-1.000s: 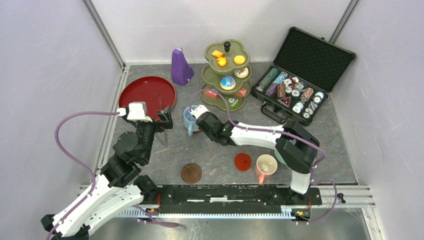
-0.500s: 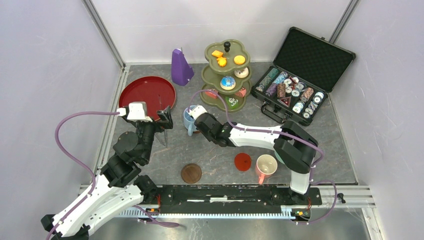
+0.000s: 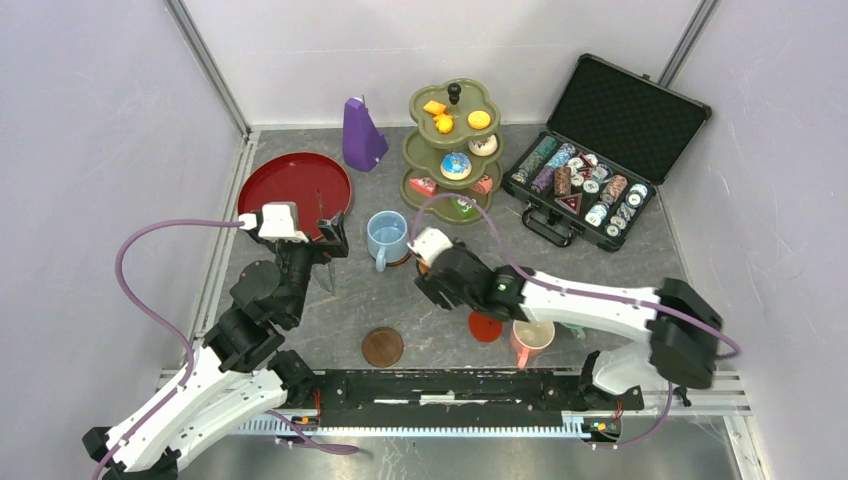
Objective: Serve the afternoon tea
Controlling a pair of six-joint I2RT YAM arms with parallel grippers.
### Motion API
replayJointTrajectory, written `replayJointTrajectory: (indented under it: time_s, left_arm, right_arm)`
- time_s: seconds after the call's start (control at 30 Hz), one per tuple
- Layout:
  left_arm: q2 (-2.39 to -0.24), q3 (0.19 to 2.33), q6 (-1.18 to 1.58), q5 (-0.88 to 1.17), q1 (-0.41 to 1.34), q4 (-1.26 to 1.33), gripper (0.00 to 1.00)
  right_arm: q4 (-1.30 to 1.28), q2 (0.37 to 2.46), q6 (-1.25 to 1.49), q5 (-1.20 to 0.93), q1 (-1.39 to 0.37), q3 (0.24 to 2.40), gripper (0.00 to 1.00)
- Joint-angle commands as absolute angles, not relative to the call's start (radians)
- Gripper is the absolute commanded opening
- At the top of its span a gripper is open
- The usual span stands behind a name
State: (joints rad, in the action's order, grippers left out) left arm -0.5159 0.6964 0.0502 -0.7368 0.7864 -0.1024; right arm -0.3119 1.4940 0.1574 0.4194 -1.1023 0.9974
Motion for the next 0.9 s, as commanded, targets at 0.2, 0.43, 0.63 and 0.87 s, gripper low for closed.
replayJointTrajectory:
  time_s: [0.2,0.43,0.63,0.87]
  left_arm:
    - [-0.558,0.702,0.028,-0.701,0.762,-0.078,1.00]
    - [-0.569,0.707,0.031,-0.702,0.756,-0.089,1.00]
    - [-0.562,0.705,0.028,-0.706,0.755,-0.088,1.00]
    - [-0.556,0.705,0.030,-0.703,0.754,-0.090,1.00]
  right_arm:
    - [-0.447,1.212,0.283,0.219,-1.111,0.647,0.96]
    - [-0.451,1.235,0.267,0.217,-1.109,0.618,0.94]
    - [-0.437,1.310,0.240,0.246,-1.106,0.621,0.89]
    - [-0.357,1.374,0.214,0.313,-1.075,0.639,0.77]
